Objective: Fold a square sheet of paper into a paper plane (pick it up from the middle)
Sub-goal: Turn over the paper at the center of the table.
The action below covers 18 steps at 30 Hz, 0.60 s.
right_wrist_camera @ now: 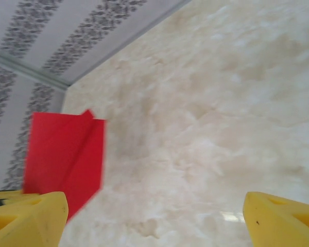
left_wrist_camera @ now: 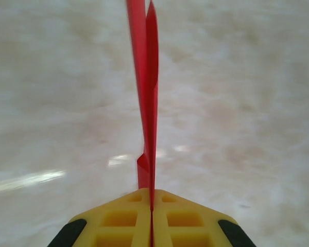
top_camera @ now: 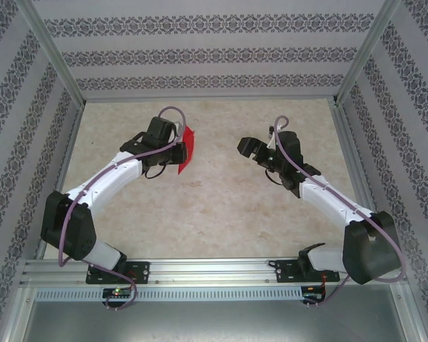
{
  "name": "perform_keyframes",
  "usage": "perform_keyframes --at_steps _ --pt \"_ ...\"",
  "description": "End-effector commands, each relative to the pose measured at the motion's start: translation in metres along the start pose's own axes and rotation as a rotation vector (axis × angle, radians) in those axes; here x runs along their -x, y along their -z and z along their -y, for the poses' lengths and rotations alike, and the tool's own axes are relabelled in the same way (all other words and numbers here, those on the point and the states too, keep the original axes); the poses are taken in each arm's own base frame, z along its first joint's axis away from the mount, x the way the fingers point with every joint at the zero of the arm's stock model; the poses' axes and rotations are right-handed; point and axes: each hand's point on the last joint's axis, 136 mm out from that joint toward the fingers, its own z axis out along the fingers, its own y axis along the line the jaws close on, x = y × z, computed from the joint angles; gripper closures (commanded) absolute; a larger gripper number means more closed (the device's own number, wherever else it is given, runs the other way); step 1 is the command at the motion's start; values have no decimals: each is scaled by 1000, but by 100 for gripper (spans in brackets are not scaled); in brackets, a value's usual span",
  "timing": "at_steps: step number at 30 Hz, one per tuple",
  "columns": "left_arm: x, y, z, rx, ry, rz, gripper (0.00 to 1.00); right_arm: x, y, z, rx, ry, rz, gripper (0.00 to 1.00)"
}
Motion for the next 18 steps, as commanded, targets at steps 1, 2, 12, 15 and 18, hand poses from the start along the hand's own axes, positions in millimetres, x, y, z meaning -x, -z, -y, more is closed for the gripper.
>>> perform_keyframes --at_steps 1,2,12,15,18 --pt "-15 12 -74 487 -62 -45 90 0 8 27 -135 45 39 11" --pt "-14 13 -78 530 -58 -42 90 -1 9 29 -139 46 42 11" --pt "-25 -35 -74 733 -62 -84 100 -18 9 43 -174 20 0 10" --pt "-32 -59 -60 700 -69 -127 91 -22 9 45 -176 9 -6 10" --pt "-38 -82 -40 584 -37 -165 77 -23 11 48 -186 3 -4 10"
